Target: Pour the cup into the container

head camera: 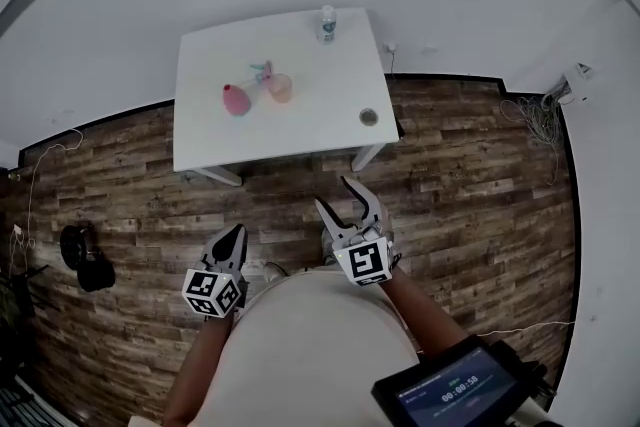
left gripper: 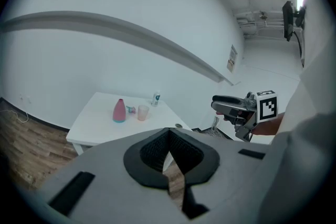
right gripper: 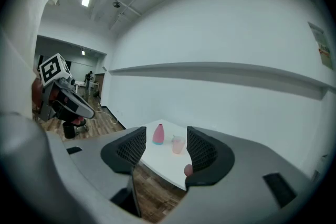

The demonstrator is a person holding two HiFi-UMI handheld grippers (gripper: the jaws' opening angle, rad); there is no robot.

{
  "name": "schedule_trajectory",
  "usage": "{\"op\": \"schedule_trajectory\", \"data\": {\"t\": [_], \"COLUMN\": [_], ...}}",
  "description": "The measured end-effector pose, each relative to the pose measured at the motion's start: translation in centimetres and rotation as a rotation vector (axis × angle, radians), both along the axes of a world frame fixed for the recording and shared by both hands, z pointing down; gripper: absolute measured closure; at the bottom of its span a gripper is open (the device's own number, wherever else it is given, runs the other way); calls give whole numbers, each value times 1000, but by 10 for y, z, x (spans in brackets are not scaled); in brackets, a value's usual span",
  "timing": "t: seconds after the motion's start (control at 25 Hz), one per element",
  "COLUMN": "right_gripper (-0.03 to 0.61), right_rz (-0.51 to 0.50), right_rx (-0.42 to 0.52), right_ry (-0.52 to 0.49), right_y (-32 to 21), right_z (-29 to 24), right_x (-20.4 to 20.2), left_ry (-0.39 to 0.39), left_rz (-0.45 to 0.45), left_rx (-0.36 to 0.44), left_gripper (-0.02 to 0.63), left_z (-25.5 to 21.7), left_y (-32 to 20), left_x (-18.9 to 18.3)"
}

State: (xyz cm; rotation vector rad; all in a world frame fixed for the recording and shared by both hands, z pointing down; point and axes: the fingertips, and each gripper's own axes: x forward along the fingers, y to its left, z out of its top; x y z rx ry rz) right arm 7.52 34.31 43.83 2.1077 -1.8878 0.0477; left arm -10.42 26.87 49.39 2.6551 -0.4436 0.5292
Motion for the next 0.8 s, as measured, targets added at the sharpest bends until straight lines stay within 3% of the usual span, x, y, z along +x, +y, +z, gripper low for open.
{"op": "schedule_trajectory", "data": {"t": [0.16, 0.48, 0.68, 0.8], "right_gripper": [331, 331, 331, 331], "right_rz": [71, 95, 114, 93], "right_rx": [3, -102, -105, -95], "right_ry": [80, 139, 135, 99], "right_y": [2, 14, 29, 30], "right_z": [-14, -17, -15, -9], "right_x": [-21, -63, -76, -80], "left_ry": [9, 99, 77, 50], "left_rz": [-14, -30, 6, -16], "left_rx": [-11, -41, -42, -24], "left_gripper": [604, 604, 604, 604], "left_z": [-2, -12, 0, 2], "left_y": [-17, -30, -22, -18], "left_x": [-38, -85, -103, -113]}}
